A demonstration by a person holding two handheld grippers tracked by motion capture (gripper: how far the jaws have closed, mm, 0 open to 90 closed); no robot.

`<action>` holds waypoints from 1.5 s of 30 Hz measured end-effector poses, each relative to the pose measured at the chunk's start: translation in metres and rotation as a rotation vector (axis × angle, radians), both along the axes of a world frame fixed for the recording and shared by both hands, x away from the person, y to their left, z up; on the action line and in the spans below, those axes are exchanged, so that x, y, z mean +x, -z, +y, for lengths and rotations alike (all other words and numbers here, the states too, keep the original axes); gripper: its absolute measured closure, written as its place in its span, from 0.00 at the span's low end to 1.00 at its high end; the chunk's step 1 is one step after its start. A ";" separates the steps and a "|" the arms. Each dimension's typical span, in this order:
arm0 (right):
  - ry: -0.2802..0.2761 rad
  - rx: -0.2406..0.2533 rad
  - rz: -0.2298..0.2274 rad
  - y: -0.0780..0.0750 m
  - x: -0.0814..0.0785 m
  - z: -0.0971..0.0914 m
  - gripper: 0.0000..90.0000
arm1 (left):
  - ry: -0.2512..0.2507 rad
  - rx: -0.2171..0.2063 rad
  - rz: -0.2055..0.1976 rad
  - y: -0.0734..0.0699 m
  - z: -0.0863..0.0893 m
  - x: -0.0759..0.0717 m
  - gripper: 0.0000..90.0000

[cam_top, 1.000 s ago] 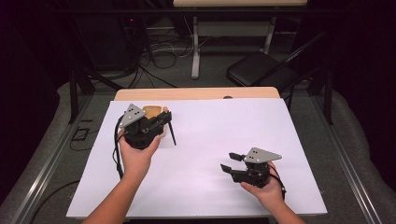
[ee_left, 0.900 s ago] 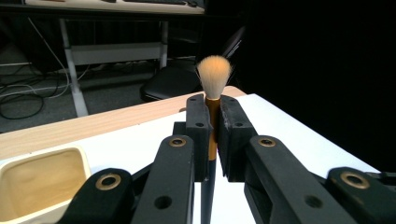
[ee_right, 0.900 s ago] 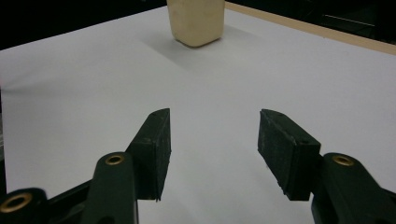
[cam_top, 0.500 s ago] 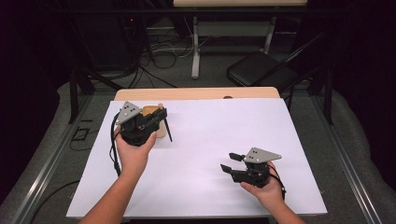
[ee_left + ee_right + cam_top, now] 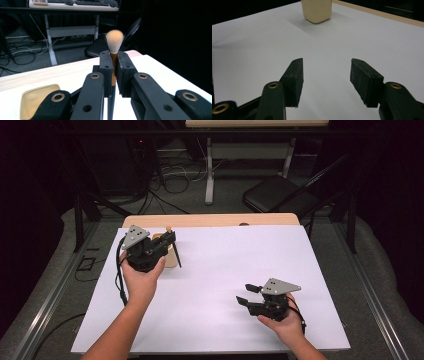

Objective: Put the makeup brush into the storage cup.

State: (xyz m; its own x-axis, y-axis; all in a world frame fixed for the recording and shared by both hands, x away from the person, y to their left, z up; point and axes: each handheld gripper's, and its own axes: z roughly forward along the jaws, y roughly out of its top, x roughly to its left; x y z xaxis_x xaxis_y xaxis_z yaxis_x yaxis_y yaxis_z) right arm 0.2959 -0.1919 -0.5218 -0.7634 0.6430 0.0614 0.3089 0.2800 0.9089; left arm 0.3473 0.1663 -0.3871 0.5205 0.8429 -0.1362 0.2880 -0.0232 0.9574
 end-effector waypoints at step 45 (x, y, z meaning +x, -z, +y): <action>0.000 -0.008 0.011 0.002 0.000 0.001 0.49 | -0.175 0.023 -0.002 0.004 0.028 0.031 0.93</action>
